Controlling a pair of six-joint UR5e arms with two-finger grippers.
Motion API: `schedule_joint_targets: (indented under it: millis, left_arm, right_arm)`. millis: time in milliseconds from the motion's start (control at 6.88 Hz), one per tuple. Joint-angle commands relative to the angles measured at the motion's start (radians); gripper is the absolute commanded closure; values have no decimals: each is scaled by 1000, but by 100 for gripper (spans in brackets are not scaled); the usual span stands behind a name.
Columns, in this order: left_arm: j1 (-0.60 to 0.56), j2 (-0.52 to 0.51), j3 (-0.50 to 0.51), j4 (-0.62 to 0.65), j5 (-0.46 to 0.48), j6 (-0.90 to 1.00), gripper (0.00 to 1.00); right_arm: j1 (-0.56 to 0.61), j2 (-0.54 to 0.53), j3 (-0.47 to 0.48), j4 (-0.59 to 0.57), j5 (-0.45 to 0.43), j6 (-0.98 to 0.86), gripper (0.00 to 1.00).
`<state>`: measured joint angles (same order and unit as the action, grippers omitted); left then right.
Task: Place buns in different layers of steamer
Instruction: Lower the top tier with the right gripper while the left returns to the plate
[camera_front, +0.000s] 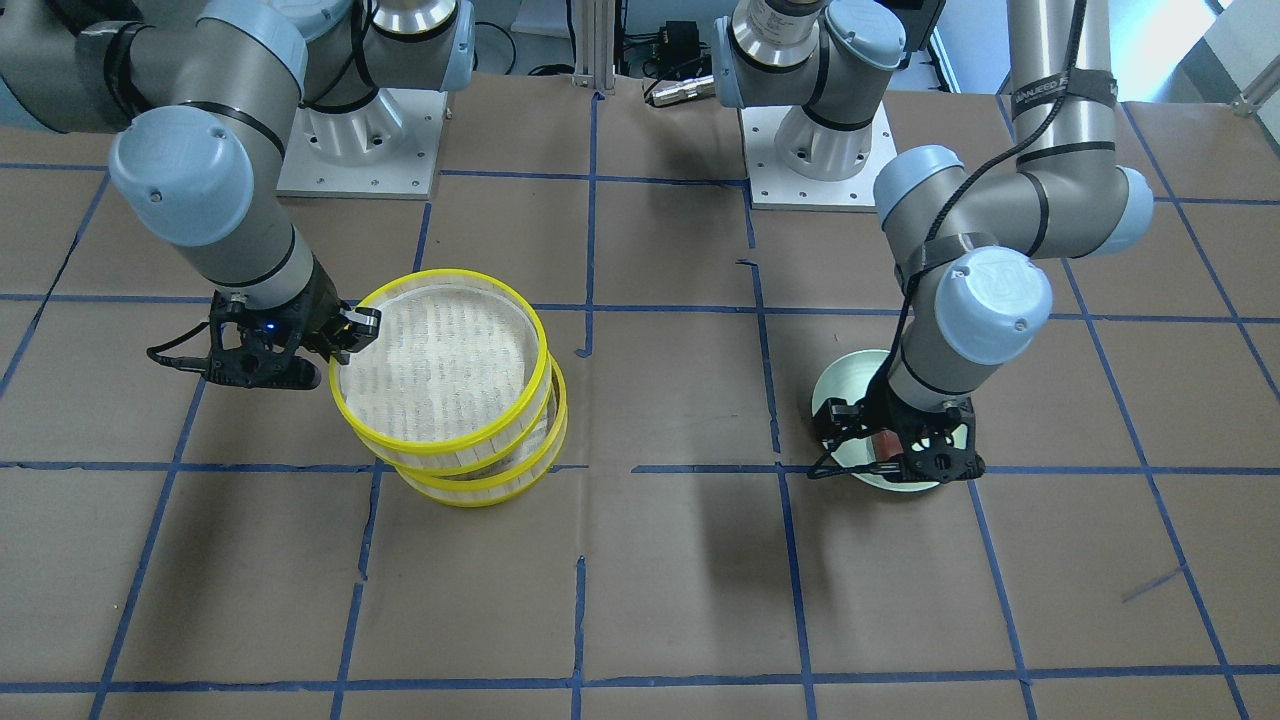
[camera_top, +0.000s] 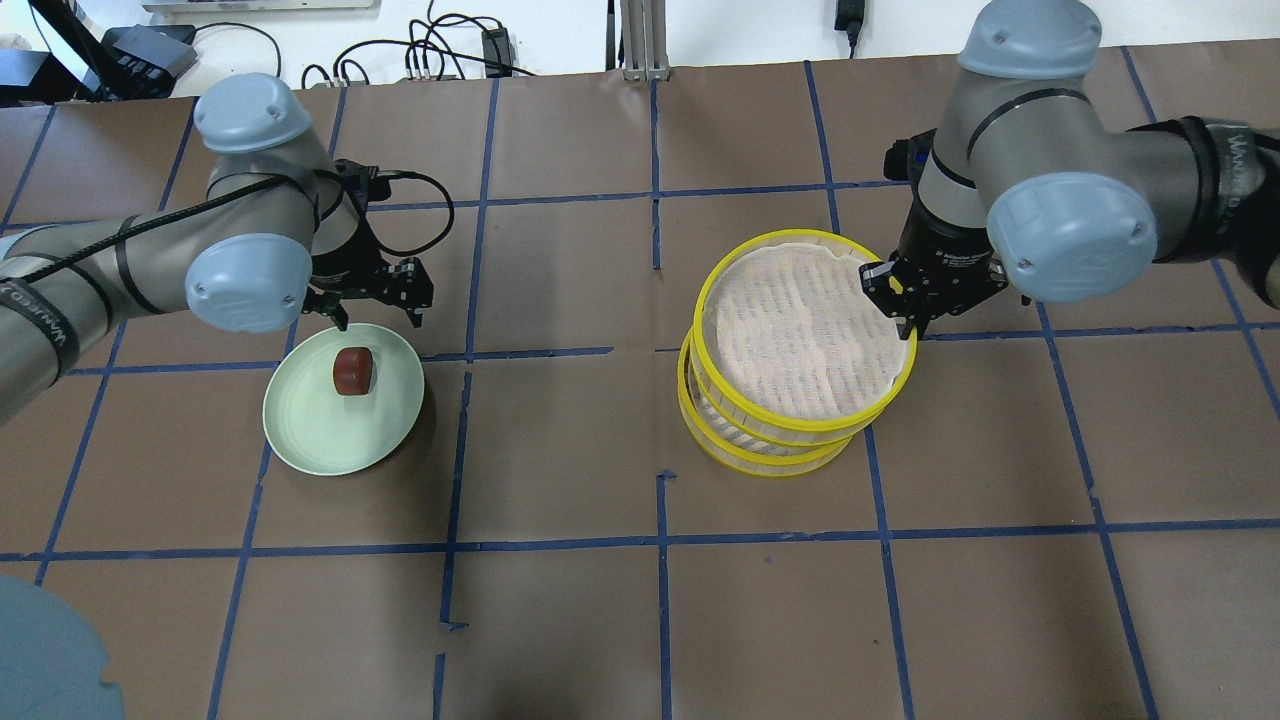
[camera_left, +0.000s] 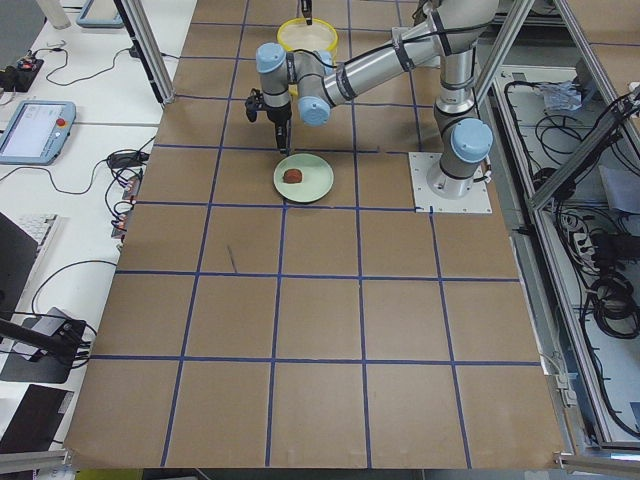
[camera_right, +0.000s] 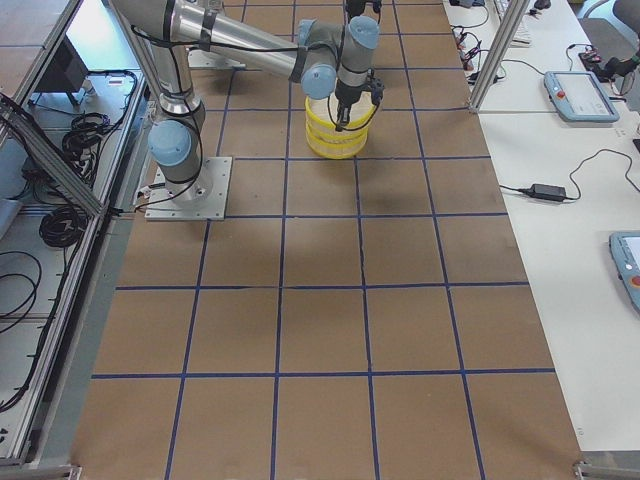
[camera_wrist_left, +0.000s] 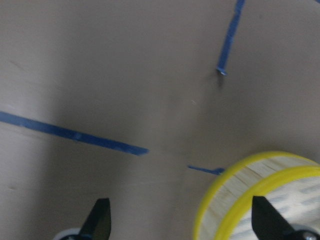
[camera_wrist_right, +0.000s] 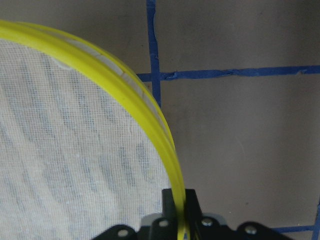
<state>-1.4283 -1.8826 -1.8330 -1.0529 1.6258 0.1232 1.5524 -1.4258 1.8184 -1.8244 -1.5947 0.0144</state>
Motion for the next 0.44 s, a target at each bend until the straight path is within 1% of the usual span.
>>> schedule_joint_targets:
  millis: [0,145,291]
  left_arm:
    - [69,-7,-38,13,-1,95,12]
    - [74,-15,-92,46,0,96,15]
    - [78,-29,-109,89,0,99,15]
  right_arm:
    - [9,2,41,-41,-1,10,94]
    - [9,14,44,-58,-1,9,93]
    - [9,34,45,-70,-2,10,93]
